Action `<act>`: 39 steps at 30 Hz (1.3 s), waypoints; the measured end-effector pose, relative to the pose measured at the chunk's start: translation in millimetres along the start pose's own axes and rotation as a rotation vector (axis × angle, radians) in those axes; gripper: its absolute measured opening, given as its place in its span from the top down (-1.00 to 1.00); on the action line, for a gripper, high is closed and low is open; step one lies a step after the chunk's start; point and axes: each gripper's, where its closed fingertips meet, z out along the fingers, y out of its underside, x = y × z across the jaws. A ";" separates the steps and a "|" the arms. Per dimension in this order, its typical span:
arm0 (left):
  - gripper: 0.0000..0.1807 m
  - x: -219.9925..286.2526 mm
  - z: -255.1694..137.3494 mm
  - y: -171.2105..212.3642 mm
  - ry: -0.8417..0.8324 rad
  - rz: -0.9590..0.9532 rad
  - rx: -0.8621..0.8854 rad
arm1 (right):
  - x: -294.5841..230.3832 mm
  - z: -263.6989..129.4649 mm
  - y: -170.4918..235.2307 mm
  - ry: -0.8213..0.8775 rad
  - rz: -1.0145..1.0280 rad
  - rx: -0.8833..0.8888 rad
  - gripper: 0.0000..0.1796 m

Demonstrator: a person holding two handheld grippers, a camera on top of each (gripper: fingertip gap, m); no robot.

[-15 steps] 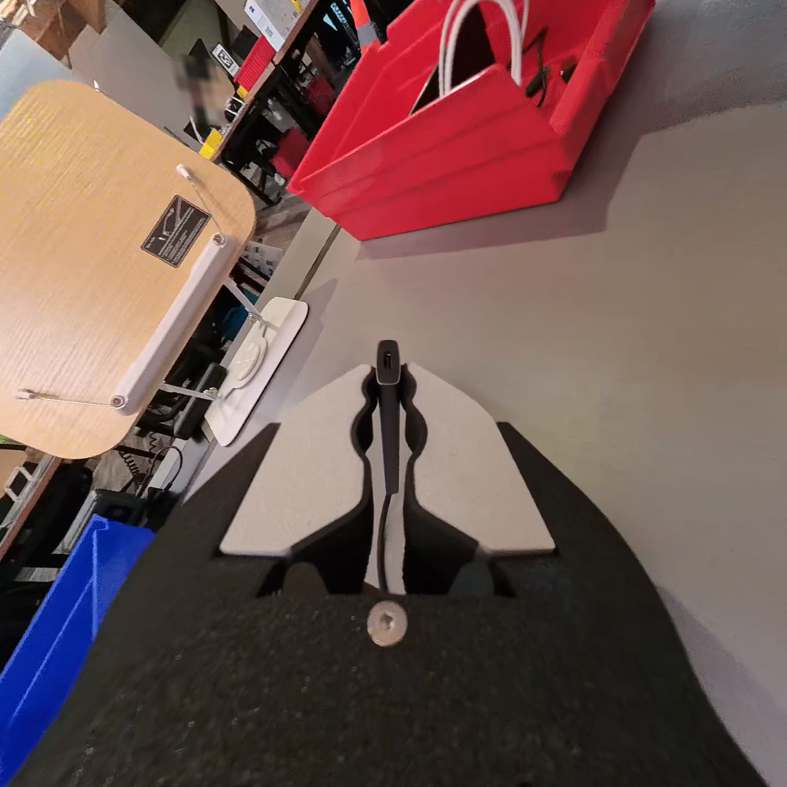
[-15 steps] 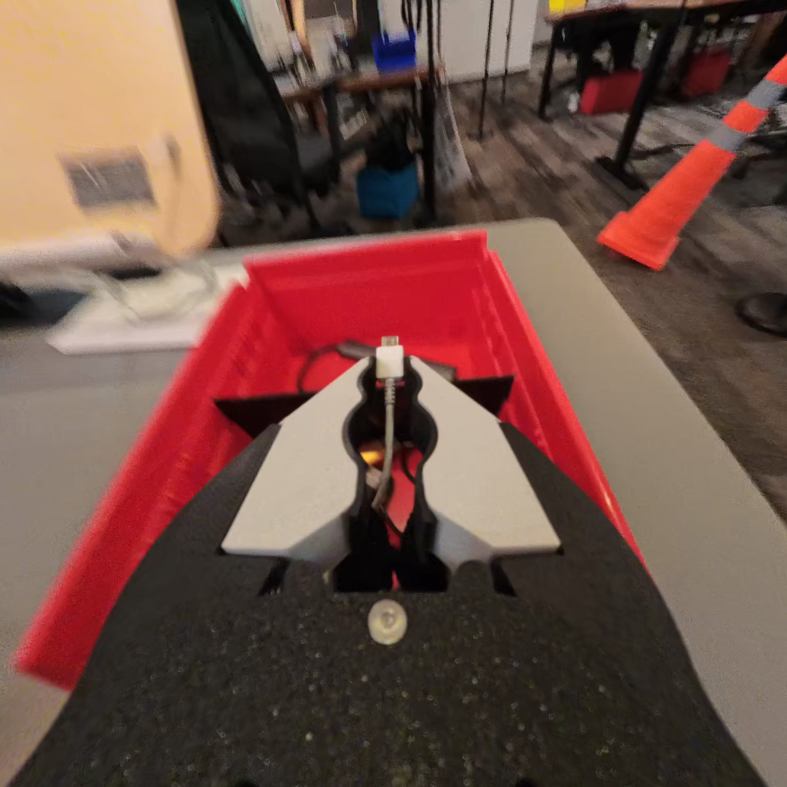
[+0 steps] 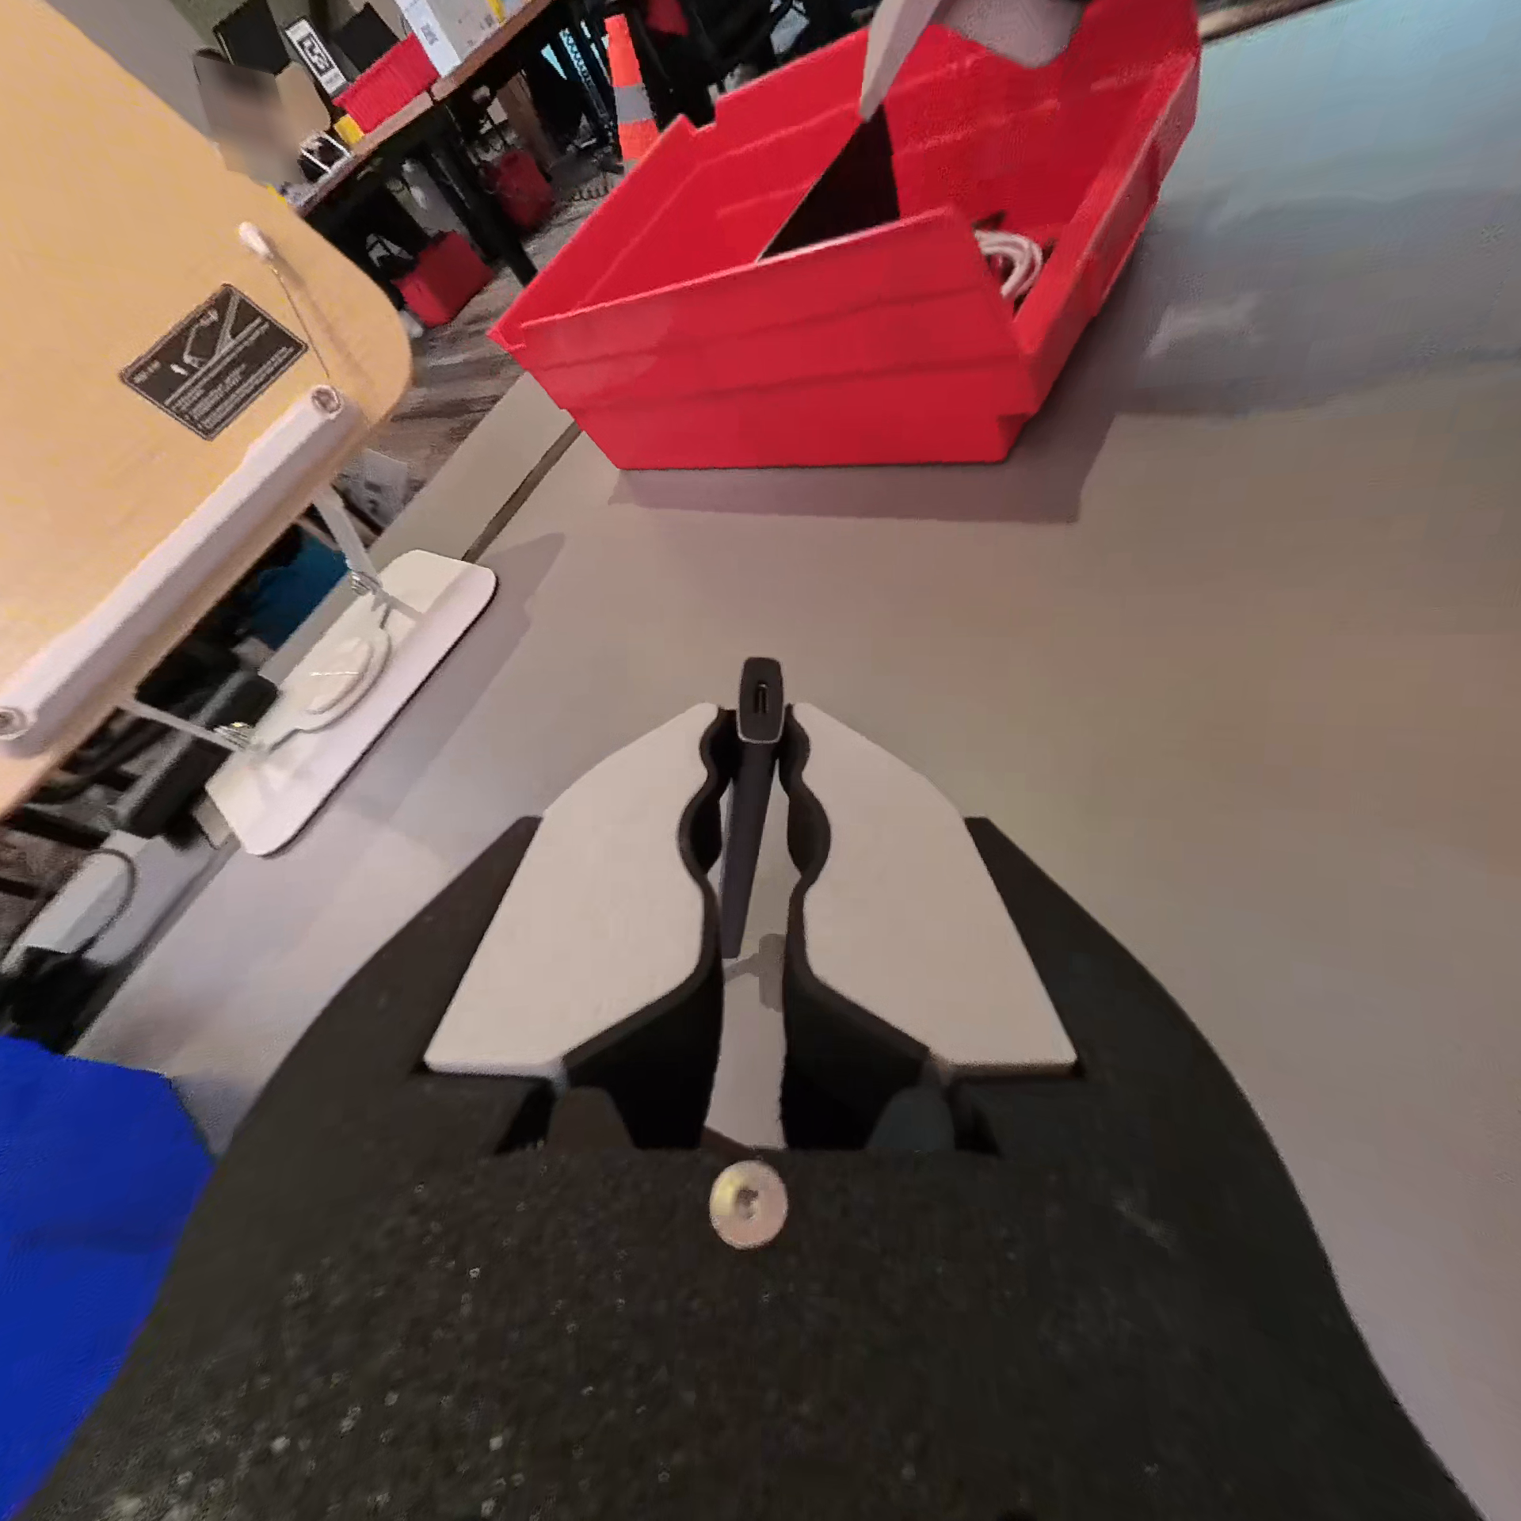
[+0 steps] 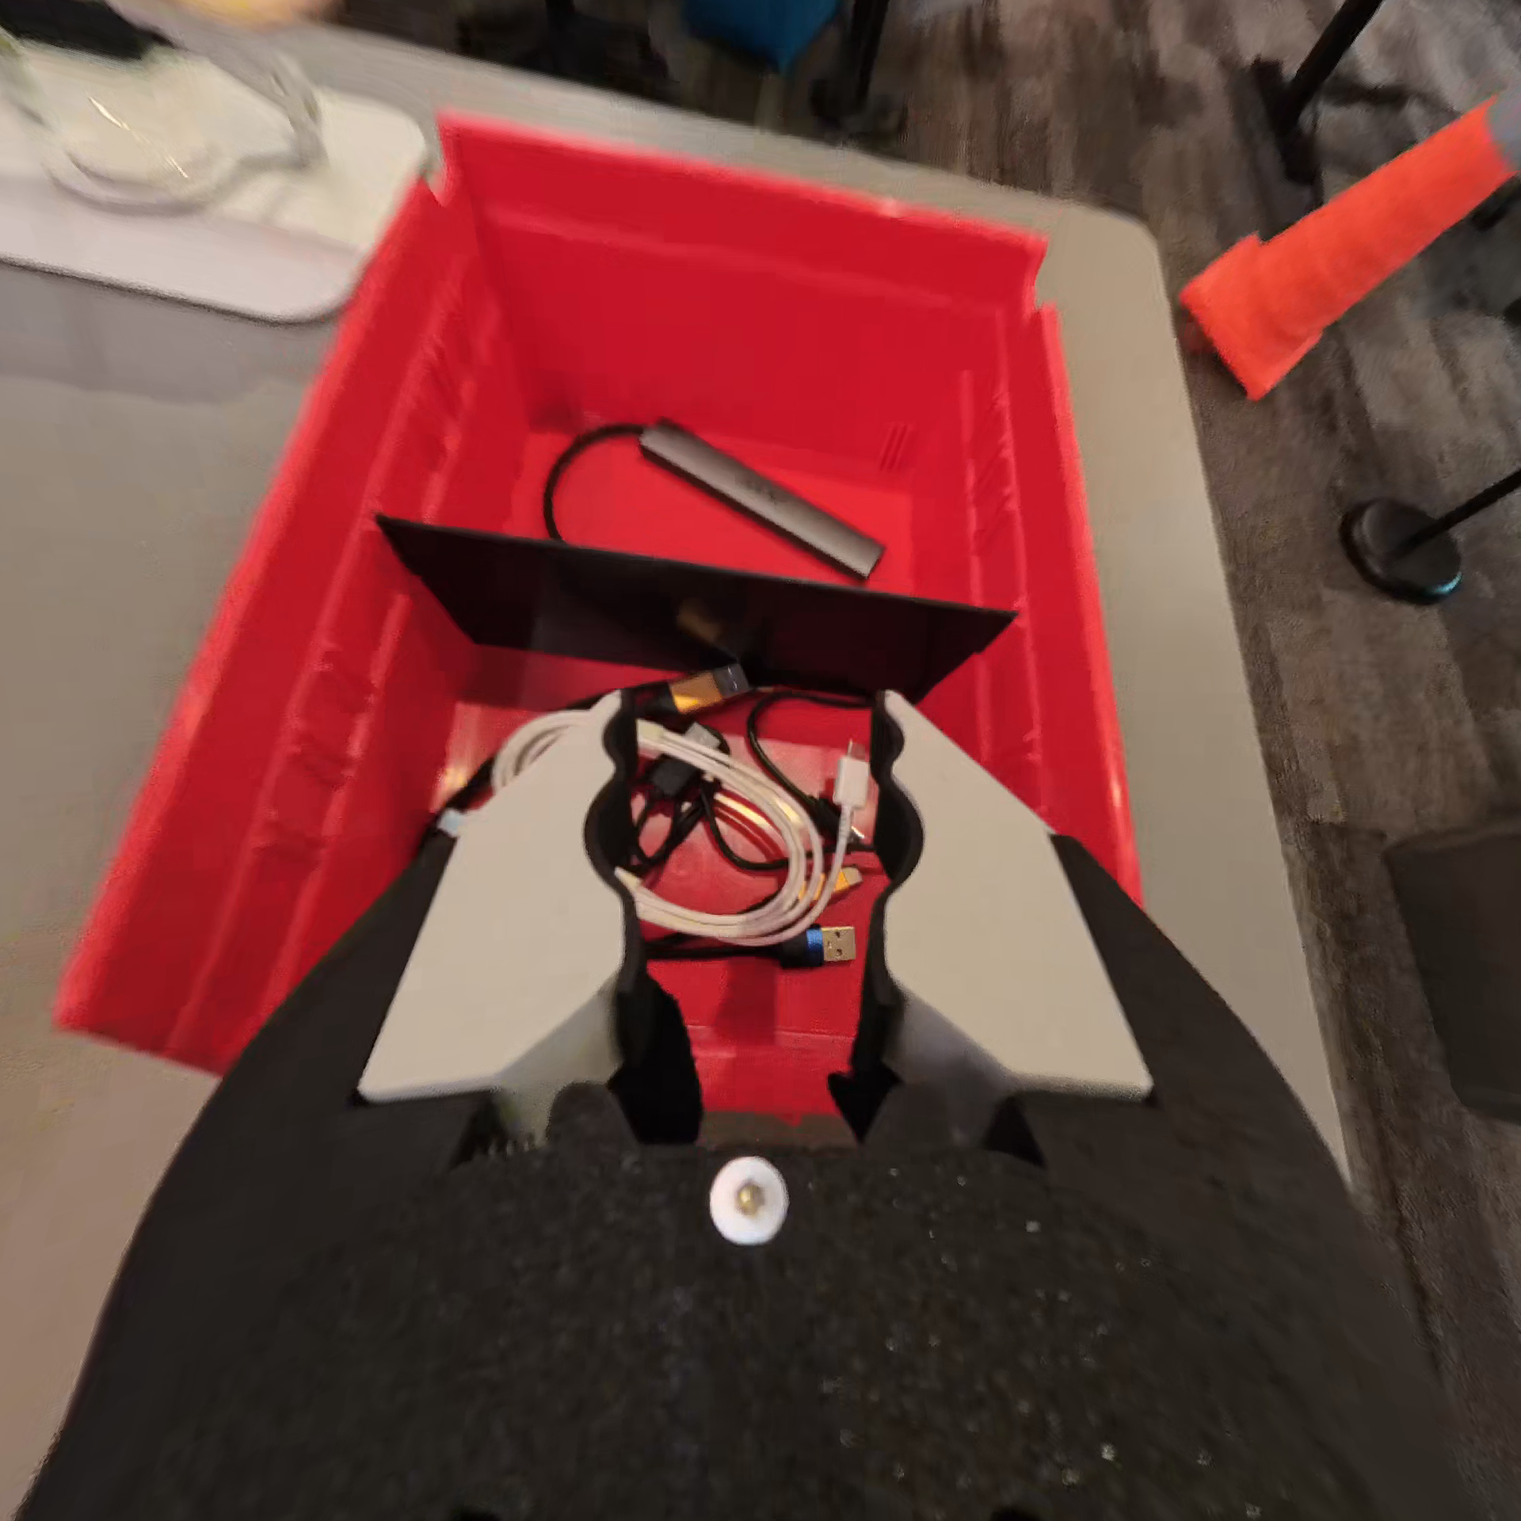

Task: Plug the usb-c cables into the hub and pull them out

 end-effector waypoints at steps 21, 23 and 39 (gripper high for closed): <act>0.90 -47.1 -83.4 -75.1 0.586 -0.863 0.618 | -330.4 -152.4 -6.4 -1.433 -0.049 0.344 0.48; 0.90 -50.7 -84.9 -76.1 0.576 -0.884 0.656 | -328.6 -154.4 -13.2 -1.437 0.026 0.401 0.57; 0.70 -54.3 -90.1 -74.7 0.523 -0.974 0.777 | -313.4 -166.6 -23.2 -1.521 0.291 0.491 0.91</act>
